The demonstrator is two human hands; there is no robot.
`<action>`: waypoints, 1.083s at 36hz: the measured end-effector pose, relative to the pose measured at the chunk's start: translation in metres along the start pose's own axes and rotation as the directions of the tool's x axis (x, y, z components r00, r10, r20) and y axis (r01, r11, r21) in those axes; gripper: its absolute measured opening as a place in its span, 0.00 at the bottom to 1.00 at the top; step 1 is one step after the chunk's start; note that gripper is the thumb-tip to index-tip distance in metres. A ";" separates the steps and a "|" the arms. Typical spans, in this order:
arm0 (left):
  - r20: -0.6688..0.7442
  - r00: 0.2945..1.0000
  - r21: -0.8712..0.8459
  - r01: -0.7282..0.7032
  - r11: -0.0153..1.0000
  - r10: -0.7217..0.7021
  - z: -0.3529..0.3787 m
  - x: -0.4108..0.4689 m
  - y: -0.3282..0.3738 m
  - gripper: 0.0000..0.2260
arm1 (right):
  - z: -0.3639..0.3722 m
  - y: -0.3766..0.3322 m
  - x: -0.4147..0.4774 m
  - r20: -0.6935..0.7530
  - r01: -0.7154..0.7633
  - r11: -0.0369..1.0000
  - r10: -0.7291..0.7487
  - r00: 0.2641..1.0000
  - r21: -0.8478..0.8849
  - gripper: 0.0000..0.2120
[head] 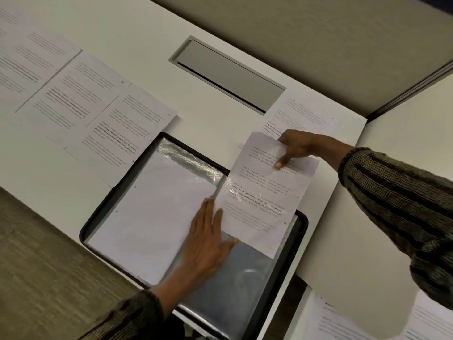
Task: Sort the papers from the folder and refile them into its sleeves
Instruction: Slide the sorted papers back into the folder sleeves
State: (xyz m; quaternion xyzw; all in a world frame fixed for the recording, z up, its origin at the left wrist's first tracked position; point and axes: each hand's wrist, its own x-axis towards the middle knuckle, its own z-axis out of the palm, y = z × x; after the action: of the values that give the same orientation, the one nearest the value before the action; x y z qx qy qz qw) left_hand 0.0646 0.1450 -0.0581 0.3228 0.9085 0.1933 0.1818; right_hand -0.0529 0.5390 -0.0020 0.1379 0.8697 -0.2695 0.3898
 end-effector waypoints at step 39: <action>0.131 0.950 0.126 -0.298 0.946 0.282 -0.027 -0.125 -0.085 0.51 | 0.114 -0.057 -0.025 -0.345 0.093 0.991 -0.055 0.937 0.093 0.03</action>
State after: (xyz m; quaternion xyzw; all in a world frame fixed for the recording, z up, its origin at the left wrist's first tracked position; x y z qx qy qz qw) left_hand 0.0992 -0.0043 -0.0485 0.4756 0.8512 0.1334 0.1775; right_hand 0.0068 0.4265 -0.0251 0.1707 0.9128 -0.3026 0.2147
